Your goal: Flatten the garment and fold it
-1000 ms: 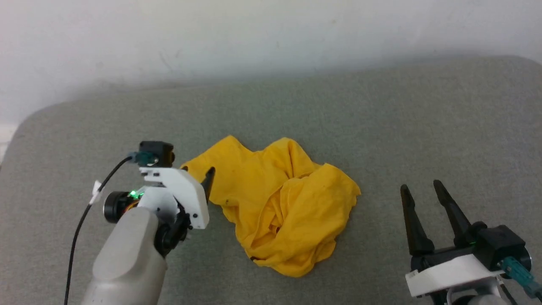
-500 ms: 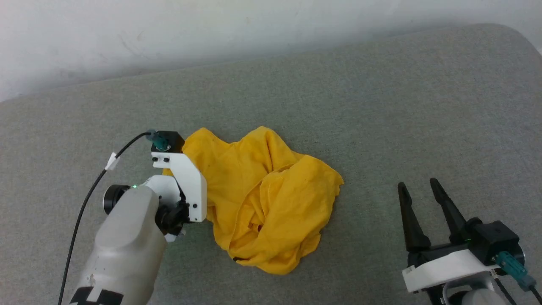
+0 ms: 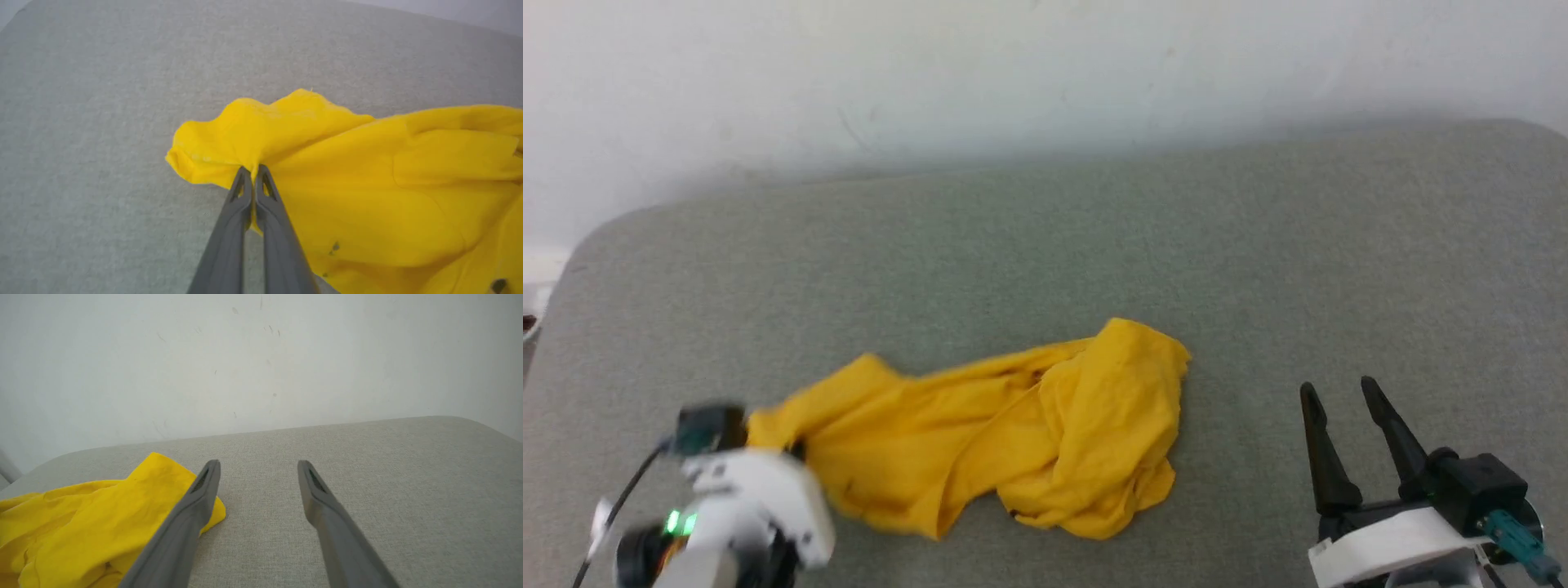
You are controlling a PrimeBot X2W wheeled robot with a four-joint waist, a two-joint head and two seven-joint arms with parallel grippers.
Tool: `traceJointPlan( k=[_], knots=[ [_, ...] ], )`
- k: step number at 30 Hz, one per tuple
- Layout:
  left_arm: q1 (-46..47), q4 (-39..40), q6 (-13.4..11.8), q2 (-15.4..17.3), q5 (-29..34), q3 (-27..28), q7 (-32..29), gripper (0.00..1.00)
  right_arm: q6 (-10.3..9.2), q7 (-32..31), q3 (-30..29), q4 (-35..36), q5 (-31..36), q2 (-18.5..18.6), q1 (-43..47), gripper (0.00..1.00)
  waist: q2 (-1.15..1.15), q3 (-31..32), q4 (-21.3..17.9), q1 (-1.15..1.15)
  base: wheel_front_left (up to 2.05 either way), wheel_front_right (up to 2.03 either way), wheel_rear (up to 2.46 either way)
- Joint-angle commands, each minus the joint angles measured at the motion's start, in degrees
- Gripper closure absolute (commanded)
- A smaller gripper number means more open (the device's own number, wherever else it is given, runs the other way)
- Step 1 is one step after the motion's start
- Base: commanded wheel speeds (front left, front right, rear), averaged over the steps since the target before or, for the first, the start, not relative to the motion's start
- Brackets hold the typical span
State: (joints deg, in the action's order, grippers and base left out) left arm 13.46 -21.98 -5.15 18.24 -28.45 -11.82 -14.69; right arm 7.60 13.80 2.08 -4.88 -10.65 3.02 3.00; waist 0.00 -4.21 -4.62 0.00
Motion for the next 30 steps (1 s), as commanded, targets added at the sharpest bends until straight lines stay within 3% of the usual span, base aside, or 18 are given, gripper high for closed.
traceJointPlan(
  k=[1, 7, 8, 9, 19, 25, 30],
  knots=[
    [-4.8, 2.4, -1.7, 0.6, -1.2, 1.4, -0.6, 1.0, -0.11, 0.0, -0.2, 0.0, -0.1, -0.1, 0.6, 0.0, 0.0, 2.4, 2.1, 0.0, 0.0, 0.0, 0.0],
    [-19.5, 10.9, -7.4, 0.1, -5.0, 5.9, -2.3, 1.0, -0.11, -0.5, -0.5, 0.8, 0.1, -0.1, 1.6, 0.0, 0.0, 3.4, 2.8, 0.0, 0.0, 0.0, 0.0],
    [-20.5, 11.4, -7.6, -0.2, -5.2, 5.8, -2.7, 0.55, -0.11, -0.6, -0.4, 0.9, 0.2, -0.1, 1.7, 0.0, 0.0, 3.5, 2.8, 0.0, 0.0, 0.0, 0.0],
    [-21.0, 12.1, -7.6, -0.6, -5.5, 5.8, -2.2, 0.0, -0.11, -0.7, -0.4, 1.0, 0.3, -0.1, 1.9, 0.0, 0.0, 3.7, 2.9, 0.0, 0.0, 0.0, 0.0],
    [-14.2, 17.7, -4.0, -4.1, -2.2, 2.2, 8.8, 0.0, -0.11, -2.0, -0.6, 2.1, 0.6, -0.1, 3.2, 0.0, 0.0, 5.8, 2.3, 0.0, 0.0, 0.0, 0.0],
    [-4.1, 11.6, 1.3, -7.7, -1.3, -5.5, 5.6, 0.0, -0.11, -2.7, -0.1, 3.1, 0.7, -0.1, 2.8, 0.0, 0.0, 5.1, 1.0, 0.0, 0.0, 0.0, 0.0],
    [2.4, 2.4, 4.9, -9.7, -1.9, -9.9, -0.7, 0.0, -0.11, -2.7, 0.2, 2.9, 0.3, -0.1, 2.0, 0.0, 0.0, 3.7, -1.3, 0.0, 0.0, 0.0, 0.0]
  ],
)
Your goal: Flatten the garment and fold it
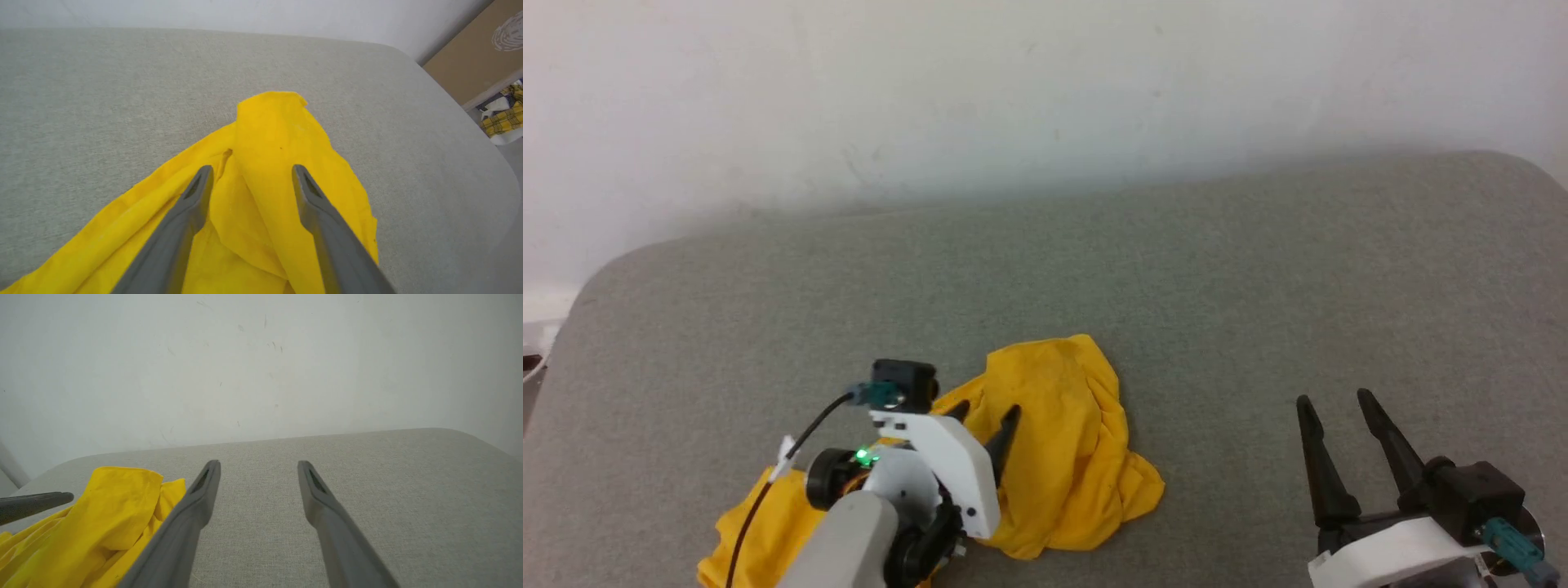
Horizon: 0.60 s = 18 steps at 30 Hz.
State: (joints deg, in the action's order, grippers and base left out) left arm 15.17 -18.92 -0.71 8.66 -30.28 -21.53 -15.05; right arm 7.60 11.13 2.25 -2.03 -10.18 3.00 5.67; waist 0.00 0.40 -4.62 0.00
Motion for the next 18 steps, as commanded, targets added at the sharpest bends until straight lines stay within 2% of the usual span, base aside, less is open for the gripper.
traceJointPlan(
  k=[1, 2, 4, 7, 11, 14, 18],
  knots=[
    [1.6, -2.3, 1.2, -0.4, -0.3, -0.9, -1.3, 0.0, -0.11, 0.1, 0.0, -0.1, -0.4, -0.1, -0.7, 0.0, 0.0, -1.0, -1.6, 0.0, 0.0, 0.0, 0.0],
    [2.3, -3.8, 1.9, -0.7, -0.6, -1.5, -2.4, 0.0, -0.11, 0.1, -0.1, -0.3, -0.4, -0.1, -0.7, 0.0, 0.0, -1.2, -2.0, 0.0, 0.0, 0.0, 0.0],
    [3.4, -5.5, 3.2, -1.3, -1.2, -2.3, -3.2, 1.0, -0.11, 0.2, -0.4, -0.7, -0.6, -0.1, -0.7, 0.0, 0.0, -1.3, -2.5, 0.0, 0.0, 0.0, 0.0],
    [4.9, -6.4, 4.2, -2.0, -0.7, -3.4, -1.7, 1.0, -0.11, 0.5, -0.6, -1.1, -0.7, -0.1, -0.7, 0.0, 0.0, -1.5, -2.9, 0.0, 0.0, 0.0, 0.0],
    [7.6, -4.7, 5.1, -3.5, 2.6, -6.8, 3.9, 1.0, -0.11, 0.6, -0.9, -1.1, -0.7, -0.1, -1.1, 0.0, 0.0, -2.1, -3.1, 0.0, 0.0, 0.0, 0.0],
    [9.1, -3.6, 6.2, -5.0, 3.4, -11.6, 6.3, 1.0, -0.11, 0.6, -0.9, -1.0, -0.4, -0.1, -1.6, 0.0, 0.0, -3.2, -3.1, 0.0, 0.0, 0.0, 0.0],
    [9.5, -5.6, 7.2, -5.7, 1.5, -19.9, 6.9, 1.0, -0.11, 0.6, -0.4, -1.1, -0.4, -0.1, -2.8, 0.0, 0.0, -5.0, -3.5, 0.0, 0.0, 0.0, 0.0]
  ],
)
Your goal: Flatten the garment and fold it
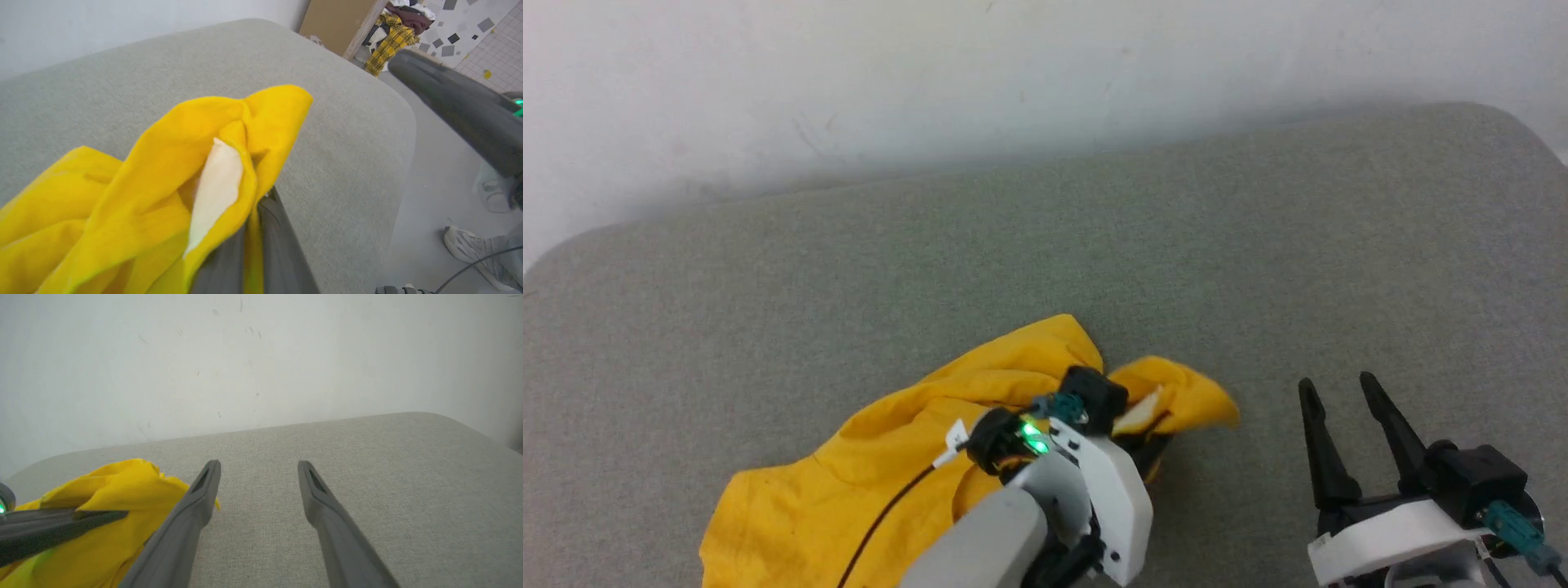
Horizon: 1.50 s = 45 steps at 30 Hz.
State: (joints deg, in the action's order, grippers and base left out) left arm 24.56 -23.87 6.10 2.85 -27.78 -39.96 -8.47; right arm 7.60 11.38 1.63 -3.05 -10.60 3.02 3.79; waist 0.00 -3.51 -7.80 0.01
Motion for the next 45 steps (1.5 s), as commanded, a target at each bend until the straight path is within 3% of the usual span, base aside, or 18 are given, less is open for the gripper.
traceJointPlan(
  k=[1, 4, 5, 6, 14, 18, 23, 27, 31, 34, 41, 45],
  knots=[
    [-0.2, -1.5, 0.5, 0.1, -2.3, -3.7, 0.2, 1.0, -0.11, 0.3, 0.5, -0.2, 0.0, -0.1, -1.1, 0.0, 0.0, -1.5, -0.6, -0.01, 0.0, 0.0, 0.0],
    [-0.8, -5.1, 0.0, 0.1, -5.2, -8.8, 0.4, 0.98, -0.11, 0.4, 1.1, -0.6, -0.2, -0.1, -2.0, 0.0, 0.0, -2.4, -1.2, -0.01, 0.0, 0.0, 0.0],
    [-1.0, -6.4, -0.4, 0.0, -6.0, -10.0, 0.5, 0.56, -0.11, 0.5, 1.1, -0.8, -0.2, -0.1, -2.1, 0.0, 0.0, -2.5, -1.3, -0.01, 0.0, 0.0, 0.0],
    [-1.1, -7.3, -0.5, 0.0, -6.8, -11.1, 0.7, 0.0, -0.11, 0.6, 1.0, -0.9, -0.2, -0.1, -2.1, 0.0, 0.0, -2.5, -1.3, -0.01, 0.0, 0.0, 0.0],
    [-3.0, -5.6, -3.1, 0.0, -5.5, -15.1, 13.7, 0.0, -0.11, 0.6, -1.3, -1.8, 0.4, -0.1, -0.6, 0.0, 0.0, 0.5, 0.2, -0.01, 0.0, 0.0, 0.0],
    [-6.0, -1.1, -5.6, 1.9, -4.4, -13.7, 20.0, 0.0, -0.11, 0.1, -2.4, -1.2, 1.0, -0.1, 0.8, 0.0, 0.0, 2.6, 1.6, -0.01, 0.0, 0.0, 0.0],
    [-9.0, 5.2, -8.5, 4.3, -3.8, -10.5, 22.7, 0.0, -0.11, -0.6, -3.8, 0.0, 1.6, -0.1, 2.8, 0.0, 0.0, 4.4, 3.2, -0.01, 0.0, 0.0, 0.0],
    [-12.2, 11.5, -12.0, 6.3, -3.7, -4.4, 23.4, 0.0, -0.11, -1.6, -4.8, 1.4, 2.0, -0.1, 4.7, 0.0, 0.0, 5.7, 4.5, -0.01, 0.0, 0.0, 0.0],
    [-16.2, 17.5, -15.6, 7.9, -2.4, 6.1, 23.4, 0.0, -0.11, -2.7, -5.6, 2.7, 2.3, -0.1, 6.1, 0.0, 0.0, 6.5, 5.3, -0.01, 0.0, 0.0, 0.0],
    [-19.7, 20.0, -16.8, 8.8, -1.0, 13.7, 23.4, 0.0, -0.11, -3.8, -6.3, 3.3, 2.6, -0.1, 7.0, 0.0, 0.0, 6.5, 5.9, -0.01, 0.0, 0.0, 0.0],
    [-26.9, 22.8, -16.7, 10.1, 2.8, 27.9, 23.5, 0.0, -0.11, -8.8, -7.6, 2.8, 2.8, -0.1, 7.8, 0.0, 0.0, 6.7, 7.6, -0.01, 0.0, 0.0, 0.0],
    [-29.9, 23.4, -15.5, 10.7, 5.1, 32.9, 23.5, 0.0, -0.11, -16.6, -6.8, 0.3, 2.0, 0.1, 7.8, 0.0, 0.0, 6.5, 8.7, -0.01, 0.0, 0.0, 0.0]
  ],
)
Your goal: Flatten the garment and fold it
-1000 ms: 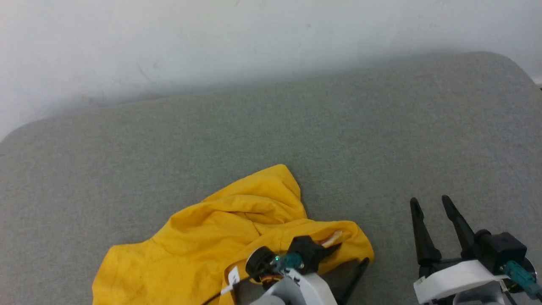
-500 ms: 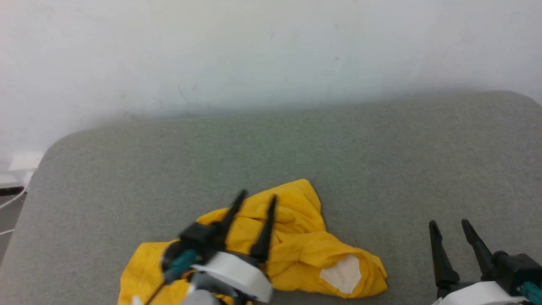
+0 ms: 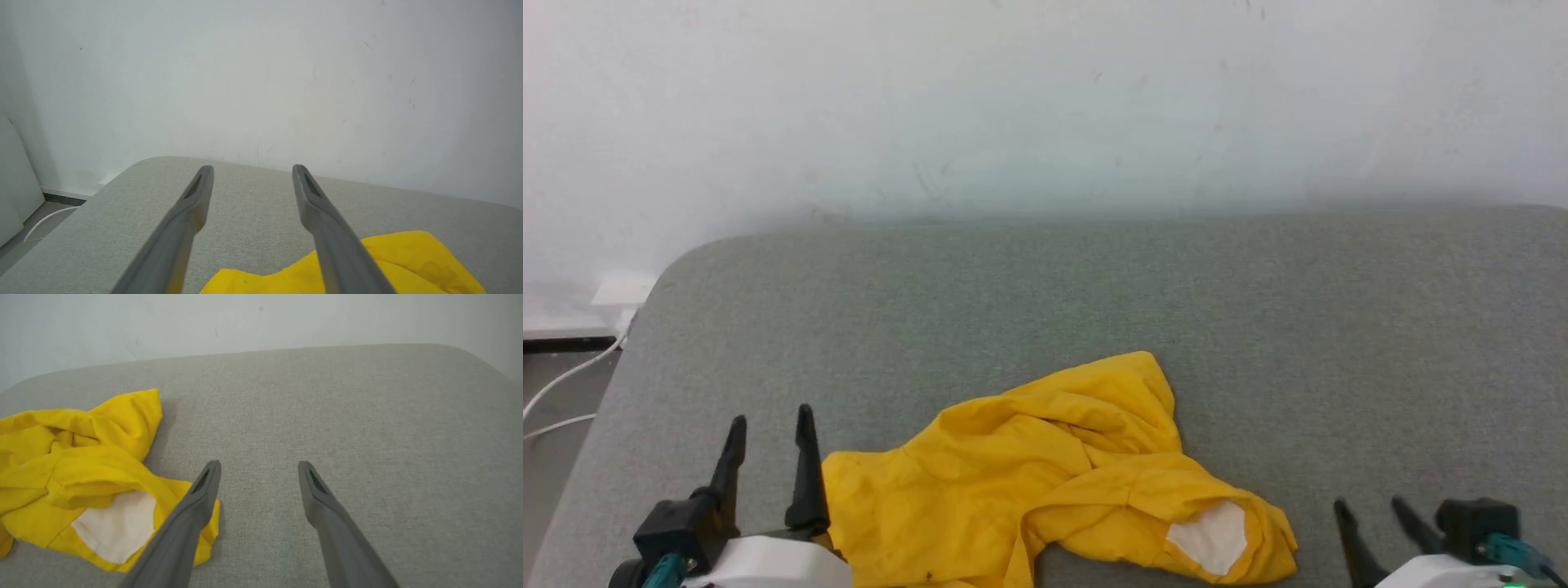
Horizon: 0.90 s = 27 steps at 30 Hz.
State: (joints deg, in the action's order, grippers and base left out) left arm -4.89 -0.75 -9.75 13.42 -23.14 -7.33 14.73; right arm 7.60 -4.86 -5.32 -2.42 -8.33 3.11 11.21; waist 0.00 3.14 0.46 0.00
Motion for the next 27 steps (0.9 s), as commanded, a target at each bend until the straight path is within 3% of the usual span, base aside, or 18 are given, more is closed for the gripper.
traceJointPlan(
  k=[1, 6, 17, 18, 19, 20, 21, 24, 27],
  knots=[
    [-0.9, 0.5, 0.7, 0.2, 1.0, 1.0, 0.3, 0.0, -0.11, -2.9, 0.6, -1.3, -0.6, 0.6, 0.2, 0.0, 0.0, -0.3, 0.8, 0.0, 0.0, 0.0, 0.0],
    [-2.0, 1.6, 2.1, -1.2, 3.2, 3.1, 0.3, 0.0, -0.11, -13.4, 5.0, -6.6, -4.7, 4.1, -3.4, 0.0, 0.0, -1.6, 1.8, 0.0, 0.0, 0.0, 0.0],
    [-0.4, 1.7, 4.5, -5.6, 5.9, 4.7, 0.3, 0.0, -0.11, -22.7, 19.4, -22.2, -14.5, 10.2, -15.6, 0.0, 0.0, -5.1, 3.8, 0.0, 0.0, 0.0, 0.0],
    [-0.3, 1.6, 4.7, -5.8, 6.1, 4.8, 0.3, 0.0, -0.11, -24.0, 20.6, -23.4, -16.0, 10.2, -16.0, 0.05, 0.0, -5.2, 3.9, 0.0, 0.0, 0.0, 0.0],
    [-0.3, 1.4, 4.8, -6.1, 6.3, 5.1, 0.3, 0.0, -0.11, -25.4, 22.1, -24.3, -17.4, 10.4, -16.3, 0.52, 0.0, -5.2, 3.9, 0.0, 0.0, 0.0, 0.0],
    [-0.4, 1.3, 4.9, -6.3, 6.4, 5.3, 0.3, 0.0, -0.11, -26.5, 23.4, -24.9, -18.5, 10.8, -16.5, 0.65, 0.0, -5.2, 3.9, 0.0, 0.0, 0.0, 0.0],
    [-0.5, 1.1, 5.0, -6.5, 6.5, 5.5, 0.3, 0.0, -0.11, -27.1, 24.5, -25.2, -19.8, 11.0, -16.8, 1.0, 0.0, -5.1, 3.9, 0.0, 0.0, 0.0, 0.0],
    [-0.8, 0.9, 5.3, -7.0, 6.9, 6.3, 0.3, 0.0, -0.11, -25.9, 26.6, -24.1, -21.6, 12.7, -18.1, 1.0, 0.0, -4.8, 3.5, 0.0, 0.0, 0.0, 0.0],
    [-1.2, 0.7, 5.4, -7.4, 7.2, 7.1, 0.3, 0.0, -0.11, -20.6, 25.2, -22.0, -20.5, 15.1, -20.4, 1.0, 0.0, -4.4, 2.7, 0.0, 0.0, 0.0, 0.0]
  ],
)
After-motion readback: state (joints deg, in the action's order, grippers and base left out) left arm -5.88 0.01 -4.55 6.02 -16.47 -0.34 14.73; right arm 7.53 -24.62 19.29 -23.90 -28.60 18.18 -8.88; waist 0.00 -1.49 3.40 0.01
